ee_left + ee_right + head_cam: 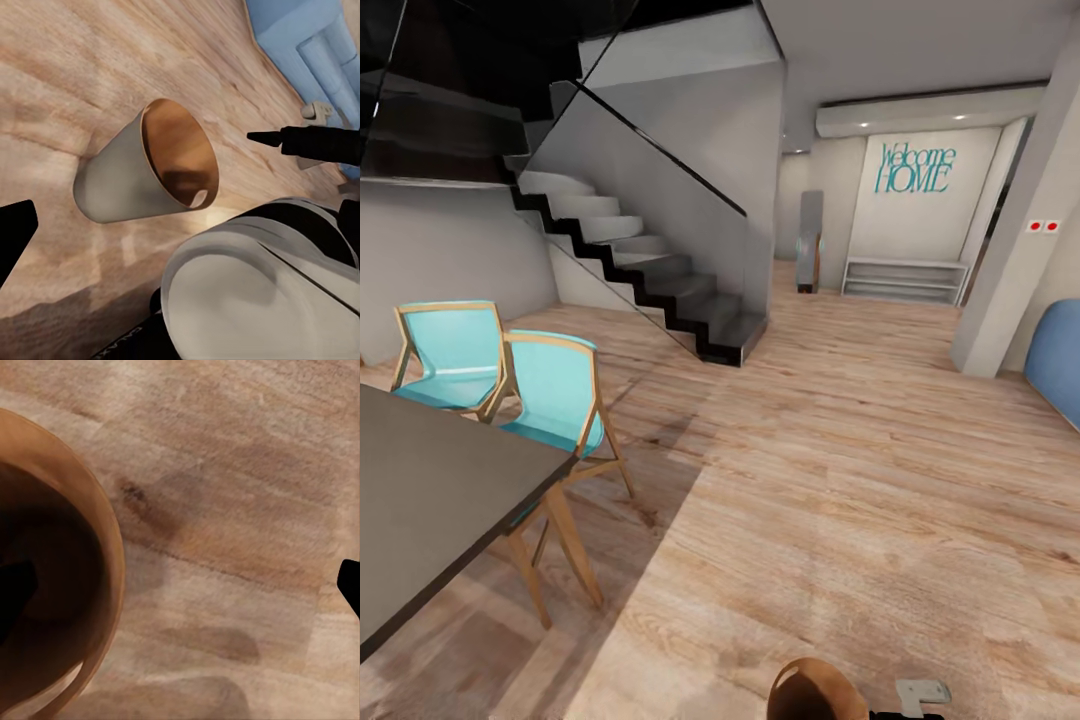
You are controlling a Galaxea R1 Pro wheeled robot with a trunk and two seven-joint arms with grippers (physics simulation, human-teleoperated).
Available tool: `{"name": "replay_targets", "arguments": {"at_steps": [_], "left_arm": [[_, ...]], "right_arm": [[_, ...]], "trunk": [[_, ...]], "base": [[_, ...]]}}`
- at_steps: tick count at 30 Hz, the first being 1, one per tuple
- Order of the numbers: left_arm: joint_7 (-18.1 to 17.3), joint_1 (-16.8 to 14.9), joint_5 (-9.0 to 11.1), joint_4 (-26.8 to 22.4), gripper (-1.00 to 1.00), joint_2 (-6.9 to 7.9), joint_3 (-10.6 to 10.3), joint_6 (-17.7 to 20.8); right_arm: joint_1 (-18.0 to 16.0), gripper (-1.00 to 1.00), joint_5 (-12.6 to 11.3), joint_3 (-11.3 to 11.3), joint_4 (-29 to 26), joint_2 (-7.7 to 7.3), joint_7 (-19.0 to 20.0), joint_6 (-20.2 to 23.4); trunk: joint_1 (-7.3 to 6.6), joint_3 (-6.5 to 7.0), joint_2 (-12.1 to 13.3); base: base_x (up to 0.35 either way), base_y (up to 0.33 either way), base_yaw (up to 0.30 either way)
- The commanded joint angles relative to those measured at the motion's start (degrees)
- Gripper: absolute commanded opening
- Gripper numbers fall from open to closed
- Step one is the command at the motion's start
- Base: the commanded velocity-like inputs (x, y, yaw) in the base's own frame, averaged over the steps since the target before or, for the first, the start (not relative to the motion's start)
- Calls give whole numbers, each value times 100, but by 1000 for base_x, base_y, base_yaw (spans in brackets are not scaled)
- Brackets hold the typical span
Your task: Put the three can of soda from the living room inside the tash can in the kitchen.
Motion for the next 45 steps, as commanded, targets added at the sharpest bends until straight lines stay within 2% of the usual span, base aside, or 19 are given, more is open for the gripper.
{"name": "replay_targets", "arguments": {"at_steps": [1,34,45], "left_arm": [[0,0,0,0,100,0,0,-1],[-2,2,0,0,100,0,0,-6],[-2,0,0,0,100,0,0,-6]], "right_arm": [[0,100,0,-1,0,-1,0,0],[0,100,0,-2,0,1,0,0],[0,100,0,4,0,3,0,0]], "trunk": [[0,-4,0],[0,-15,0],[242,-280,-441]], "base": [[0,0,0],[0,12,0],[0,0,0]]}}
